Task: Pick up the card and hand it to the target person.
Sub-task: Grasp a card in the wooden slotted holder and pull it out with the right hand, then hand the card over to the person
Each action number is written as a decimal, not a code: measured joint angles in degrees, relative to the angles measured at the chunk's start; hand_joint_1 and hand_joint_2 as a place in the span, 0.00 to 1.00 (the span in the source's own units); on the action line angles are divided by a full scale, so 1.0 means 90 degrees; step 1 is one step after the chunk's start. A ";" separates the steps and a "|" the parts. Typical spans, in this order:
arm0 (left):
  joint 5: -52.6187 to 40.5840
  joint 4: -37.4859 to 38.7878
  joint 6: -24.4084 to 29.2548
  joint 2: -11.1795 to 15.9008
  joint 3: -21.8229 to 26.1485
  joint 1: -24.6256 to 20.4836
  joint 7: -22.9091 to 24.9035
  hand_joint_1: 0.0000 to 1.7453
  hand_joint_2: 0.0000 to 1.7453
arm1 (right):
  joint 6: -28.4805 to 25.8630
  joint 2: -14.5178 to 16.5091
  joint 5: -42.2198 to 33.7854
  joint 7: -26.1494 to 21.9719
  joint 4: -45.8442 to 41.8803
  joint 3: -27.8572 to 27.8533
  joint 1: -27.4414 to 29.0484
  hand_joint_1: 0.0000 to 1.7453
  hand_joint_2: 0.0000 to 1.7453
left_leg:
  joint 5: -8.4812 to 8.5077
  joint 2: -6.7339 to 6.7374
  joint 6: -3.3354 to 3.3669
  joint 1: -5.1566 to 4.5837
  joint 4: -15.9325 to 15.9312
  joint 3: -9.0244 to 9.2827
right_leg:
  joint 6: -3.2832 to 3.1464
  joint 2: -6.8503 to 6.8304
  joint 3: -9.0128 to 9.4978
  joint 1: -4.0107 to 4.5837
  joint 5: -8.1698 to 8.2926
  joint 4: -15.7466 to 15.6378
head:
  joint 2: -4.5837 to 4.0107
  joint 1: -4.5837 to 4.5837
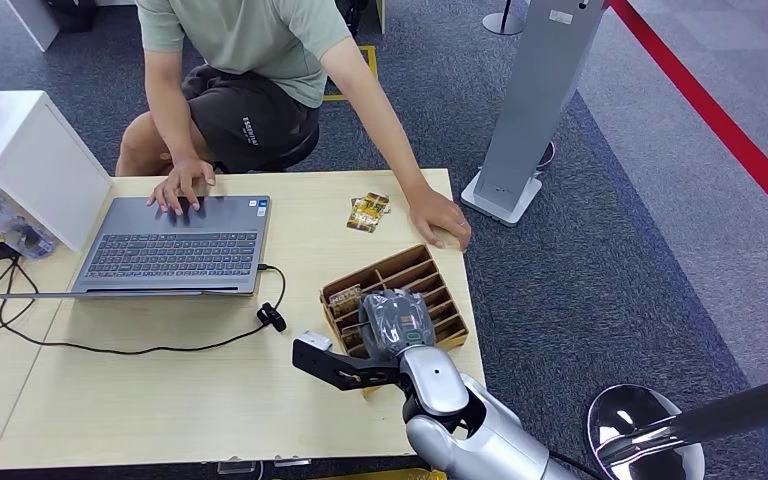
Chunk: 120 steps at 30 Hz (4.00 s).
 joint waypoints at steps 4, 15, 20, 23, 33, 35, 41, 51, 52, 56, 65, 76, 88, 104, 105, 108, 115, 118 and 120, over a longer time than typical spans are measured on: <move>0.0000 0.0000 -0.0004 0.0000 0.0000 0.0000 0.0000 0.00 0.00 | 0.0000 0.0002 -0.0001 0.0000 0.0005 0.0001 -0.0003 0.74 1.00 | 0.0000 0.0000 0.0000 0.0000 0.0000 0.0000 | 0.0000 0.0000 0.0000 0.0000 0.0000 0.0000 | 0.0000 0.0001; 0.0010 0.0000 -0.0007 0.0000 0.0000 0.0000 0.0000 0.00 0.00 | 0.0000 0.0003 -0.0021 -0.0006 0.0032 0.0001 -0.0025 0.81 1.00 | 0.0000 0.0000 0.0000 0.0000 0.0000 0.0001 | 0.0000 0.0000 0.0001 0.0000 0.0000 0.0000 | 0.0000 -0.0001; 0.0010 0.0000 -0.0007 0.0000 0.0000 0.0000 0.0000 0.00 0.00 | 0.0000 0.0005 -0.0030 -0.0007 0.0032 0.0001 -0.0026 0.80 1.00 | 0.0000 0.0000 0.0000 0.0000 0.0000 0.0001 | 0.0000 0.0000 0.0001 0.0000 0.0000 0.0000 | 0.0000 -0.0001; 0.0010 0.0000 -0.0016 0.0000 0.0000 0.0000 -0.0015 0.00 0.00 | 0.0001 0.0004 -0.0031 -0.0007 0.0032 0.0001 -0.0027 0.80 1.00 | 0.0000 0.0000 0.0000 0.0000 0.0000 0.0001 | 0.0000 0.0000 0.0001 0.0000 0.0000 0.0000 | 0.0000 0.0000; 0.0012 0.0000 0.0002 0.0000 0.0000 0.0001 -0.0140 0.00 0.00 | 0.0318 -0.0036 -0.0335 -0.0061 -0.0072 -0.0002 -0.0072 0.80 1.00 | 0.0000 0.0002 0.0000 0.0000 0.0000 0.0006 | 0.0000 0.0002 0.0002 0.0000 0.0000 0.0000 | 0.0000 0.0000; 0.0010 0.0000 -0.0001 0.0001 0.0000 0.0001 -0.0130 0.00 0.00 | 0.0644 -0.0093 -0.0674 -0.0123 -0.0225 -0.0002 -0.0098 0.80 1.00 | 0.0000 0.0003 0.0000 0.0000 0.0000 0.0008 | 0.0000 0.0003 0.0003 0.0000 0.0000 0.0000 | 0.0000 0.0001; 0.0026 0.0000 -0.0005 0.0010 0.0000 0.0012 -0.0108 0.00 0.00 | 0.0887 -0.0439 -0.1359 -0.0093 -0.0979 -0.0067 -0.0151 0.80 1.00 | 0.0000 0.0002 0.0000 -0.0001 0.0001 0.0005 | 0.0000 0.0002 0.0002 0.0000 0.0000 0.0000 | 0.0000 0.0004; 0.0008 0.0000 -0.0033 0.0012 0.0000 0.0012 -0.0141 0.00 0.00 | 0.0458 -0.0862 -0.1220 0.0044 -0.1715 -0.0522 -0.0764 0.80 1.00 | 0.0000 0.0003 0.0000 -0.0001 0.0001 0.0005 | 0.0000 0.0002 0.0002 -0.0001 0.0002 0.0000 | 0.0000 0.0004; -0.0001 0.0000 -0.0042 0.0012 0.0000 0.0012 -0.0146 0.00 0.00 | 0.0395 -0.0875 -0.1126 0.0054 -0.1718 -0.0553 -0.0825 0.80 1.00 | 0.0000 0.0002 0.0000 -0.0001 0.0001 0.0005 | 0.0000 0.0002 0.0002 -0.0001 0.0002 0.0000 | 0.0000 0.0004; -0.0067 0.0000 -0.0065 0.0012 0.0000 0.0007 -0.0156 0.00 0.00 | 0.0068 -0.0900 -0.0802 0.0016 -0.1652 -0.0632 -0.1069 0.80 1.00 | 0.0000 0.0002 0.0000 -0.0001 0.0001 0.0002 | 0.0000 0.0002 0.0001 -0.0001 0.0001 0.0000 | 0.0000 0.0002; -0.0194 0.0000 -0.0124 0.0014 -0.0002 -0.0001 -0.0207 0.00 0.00 | -0.0331 -0.0781 -0.0678 -0.0302 -0.0899 -0.0769 -0.1578 0.80 1.00 | 0.0000 0.0000 0.0000 -0.0001 0.0001 -0.0001 | 0.0000 0.0001 0.0001 -0.0001 0.0002 0.0000 | 0.0000 0.0007; -0.0164 0.0000 -0.0143 0.0018 -0.0005 -0.0005 -0.0151 0.00 0.00 | -0.0803 -0.0475 -0.0559 -0.0471 0.0043 -0.0772 -0.1987 0.80 1.00 | 0.0000 0.0000 0.0000 -0.0001 0.0001 -0.0003 | 0.0000 0.0000 0.0000 -0.0001 0.0001 0.0001 | 0.0000 0.0002; -0.0083 0.0000 -0.0053 0.0022 -0.0005 -0.0008 -0.0048 0.00 0.00 | -0.1284 -0.0061 -0.0405 -0.0792 0.1212 -0.0772 -0.2254 0.00 1.00 | 0.0000 -0.0001 0.0000 -0.0001 0.0001 -0.0004 | 0.0000 0.0000 -0.0001 -0.0001 0.0001 0.0001 | 0.0000 0.0004; -0.0075 0.0000 -0.0080 0.0050 -0.0010 -0.0006 -0.0111 0.00 0.00 | -0.1326 0.0109 -0.0816 -0.0921 0.1650 -0.0800 -0.2223 0.00 1.00 | 0.0000 0.0000 0.0000 -0.0001 0.0001 -0.0002 | 0.0000 0.0001 -0.0003 -0.0001 0.0001 0.0001 | 0.0000 0.0003; -0.0075 0.0000 -0.0080 0.0052 -0.0013 -0.0006 -0.0106 0.00 0.00 | -0.1305 0.0109 -0.0947 -0.0978 0.1648 -0.0813 -0.2195 0.00 1.00 | 0.0000 0.0000 0.0000 -0.0001 0.0001 -0.0002 | 0.0000 0.0001 -0.0002 -0.0001 0.0001 0.0001 | 0.0000 0.0003; -0.0073 0.0000 -0.0075 0.0054 -0.0023 -0.0005 -0.0086 0.00 0.00 | -0.1136 0.0111 -0.1523 -0.1192 0.1603 -0.0862 -0.2068 0.00 1.00 | 0.0000 0.0000 0.0000 -0.0001 0.0001 -0.0002 | 0.0000 0.0001 -0.0002 -0.0001 0.0001 0.0001 | 0.0000 0.0003; -0.0027 0.0000 -0.0021 0.0058 -0.0072 -0.0007 -0.0021 0.00 0.00 | -0.1028 0.0326 -0.3508 -0.2027 0.1307 -0.0832 -0.1617 0.00 1.00 | 0.0000 0.0000 0.0000 0.0000 0.0000 -0.0003 | 0.0000 0.0001 -0.0003 0.0000 0.0001 0.0001 | 0.0000 -0.0002; -0.0003 0.0000 0.0007 0.0058 -0.0081 -0.0008 -0.0064 0.00 0.00 | -0.1442 0.0471 -0.3738 -0.2136 0.1151 -0.0781 -0.1490 0.00 1.00 | 0.0000 0.0001 0.0000 0.0000 0.0000 -0.0002 | 0.0000 0.0001 -0.0003 0.0000 0.0001 0.0001 | 0.0000 -0.0003; 0.0007 0.0000 0.0021 0.0057 -0.0085 -0.0008 -0.0078 0.00 0.00 | -0.1618 0.0519 -0.3741 -0.2070 0.1076 -0.0749 -0.1461 0.00 1.00 | 0.0000 0.0001 0.0000 0.0000 0.0000 -0.0002 | 0.0000 0.0001 -0.0003 0.0000 0.0001 0.0001 | 0.0000 -0.0002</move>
